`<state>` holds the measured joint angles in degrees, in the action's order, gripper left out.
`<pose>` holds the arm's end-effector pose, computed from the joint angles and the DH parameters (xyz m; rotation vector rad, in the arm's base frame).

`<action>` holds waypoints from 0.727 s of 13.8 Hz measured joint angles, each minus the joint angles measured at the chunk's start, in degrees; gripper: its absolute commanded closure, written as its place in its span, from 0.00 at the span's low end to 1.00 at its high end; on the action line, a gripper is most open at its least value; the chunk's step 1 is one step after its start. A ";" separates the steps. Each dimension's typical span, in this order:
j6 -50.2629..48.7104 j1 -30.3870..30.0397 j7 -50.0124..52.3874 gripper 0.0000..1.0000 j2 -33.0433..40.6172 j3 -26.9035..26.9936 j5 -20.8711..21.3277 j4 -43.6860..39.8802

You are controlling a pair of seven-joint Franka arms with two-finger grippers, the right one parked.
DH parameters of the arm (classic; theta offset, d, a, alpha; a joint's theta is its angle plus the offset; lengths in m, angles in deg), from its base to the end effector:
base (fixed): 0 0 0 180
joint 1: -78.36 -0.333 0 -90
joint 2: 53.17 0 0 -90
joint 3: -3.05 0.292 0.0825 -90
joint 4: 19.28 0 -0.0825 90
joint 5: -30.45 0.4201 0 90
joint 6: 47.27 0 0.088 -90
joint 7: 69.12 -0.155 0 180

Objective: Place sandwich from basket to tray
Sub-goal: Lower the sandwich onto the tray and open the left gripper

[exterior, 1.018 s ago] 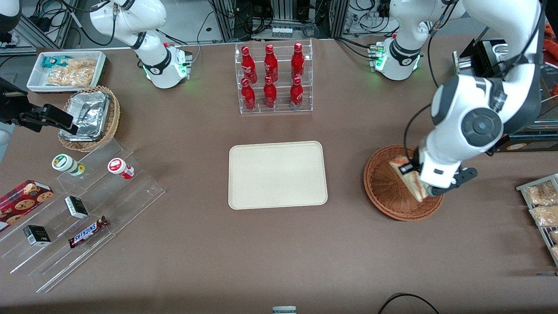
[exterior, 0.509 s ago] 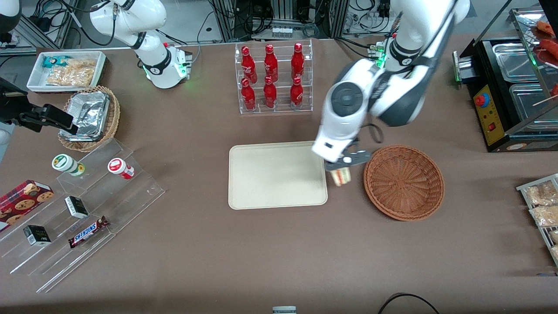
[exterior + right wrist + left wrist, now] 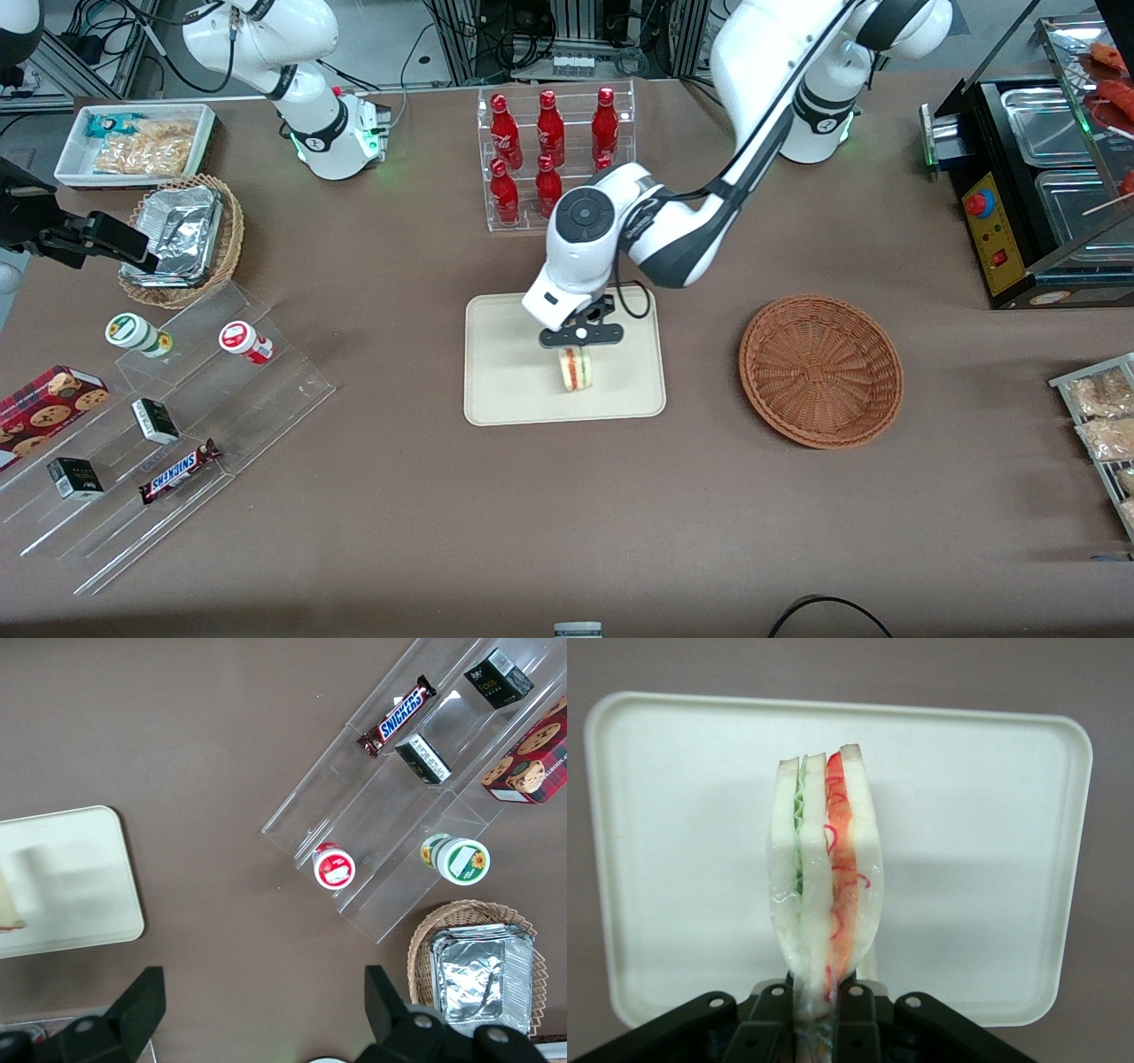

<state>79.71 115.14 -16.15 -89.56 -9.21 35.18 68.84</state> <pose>0.4924 -0.5374 0.2065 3.0584 0.0995 -0.0128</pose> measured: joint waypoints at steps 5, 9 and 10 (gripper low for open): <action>4.71 0.40 0.00 0.81 -4.52 0.20 3.97 -0.14; 6.99 0.87 0.02 0.00 -5.62 0.17 4.06 -0.24; 6.99 0.93 0.09 0.00 -5.62 0.17 4.07 -0.32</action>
<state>86.70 116.06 -16.06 -95.18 -9.04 39.25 68.52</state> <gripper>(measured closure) 0.551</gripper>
